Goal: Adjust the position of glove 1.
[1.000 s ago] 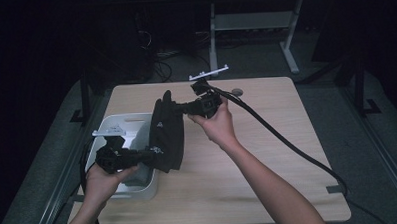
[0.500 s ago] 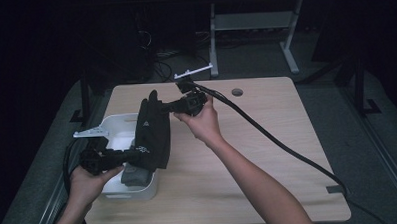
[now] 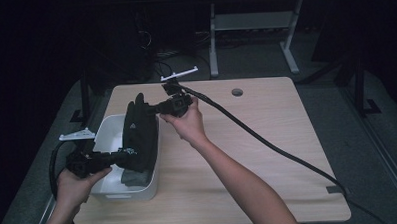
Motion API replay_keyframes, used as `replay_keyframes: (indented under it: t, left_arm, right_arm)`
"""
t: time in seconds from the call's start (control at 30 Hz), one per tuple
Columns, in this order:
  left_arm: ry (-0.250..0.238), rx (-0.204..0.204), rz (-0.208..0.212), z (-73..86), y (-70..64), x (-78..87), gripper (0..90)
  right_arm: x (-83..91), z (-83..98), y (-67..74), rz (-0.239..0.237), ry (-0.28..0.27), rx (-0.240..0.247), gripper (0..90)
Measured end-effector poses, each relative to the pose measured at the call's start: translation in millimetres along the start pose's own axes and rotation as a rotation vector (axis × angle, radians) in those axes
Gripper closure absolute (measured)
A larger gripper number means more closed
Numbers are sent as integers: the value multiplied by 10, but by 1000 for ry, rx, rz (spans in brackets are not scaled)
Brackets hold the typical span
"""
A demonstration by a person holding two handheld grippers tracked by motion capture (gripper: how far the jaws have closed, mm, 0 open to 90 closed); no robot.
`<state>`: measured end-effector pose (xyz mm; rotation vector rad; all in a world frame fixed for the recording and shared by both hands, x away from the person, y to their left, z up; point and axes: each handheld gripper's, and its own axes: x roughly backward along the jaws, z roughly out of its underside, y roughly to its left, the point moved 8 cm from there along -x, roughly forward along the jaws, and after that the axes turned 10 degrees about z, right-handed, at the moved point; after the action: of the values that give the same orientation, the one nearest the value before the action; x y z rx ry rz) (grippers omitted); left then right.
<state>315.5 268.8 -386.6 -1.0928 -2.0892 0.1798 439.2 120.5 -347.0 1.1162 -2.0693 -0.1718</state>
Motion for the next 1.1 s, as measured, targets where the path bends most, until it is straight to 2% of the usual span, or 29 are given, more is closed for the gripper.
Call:
replay_keyframes:
  t: [0.37, 0.73, 1.1]
  left_arm:
    - [23, 6, -23, 94, 107, 30, 821]
    - [44, 40, -27, 222, 175, 6, 821]
    - [76, 73, -32, 335, 278, -54, 820]
  right_arm:
    - [-219, 111, -61, 5, 31, -11, 779]
    - [-397, 224, -91, 6, 52, -21, 777]
    - [-565, 352, -161, 27, 86, -27, 775]
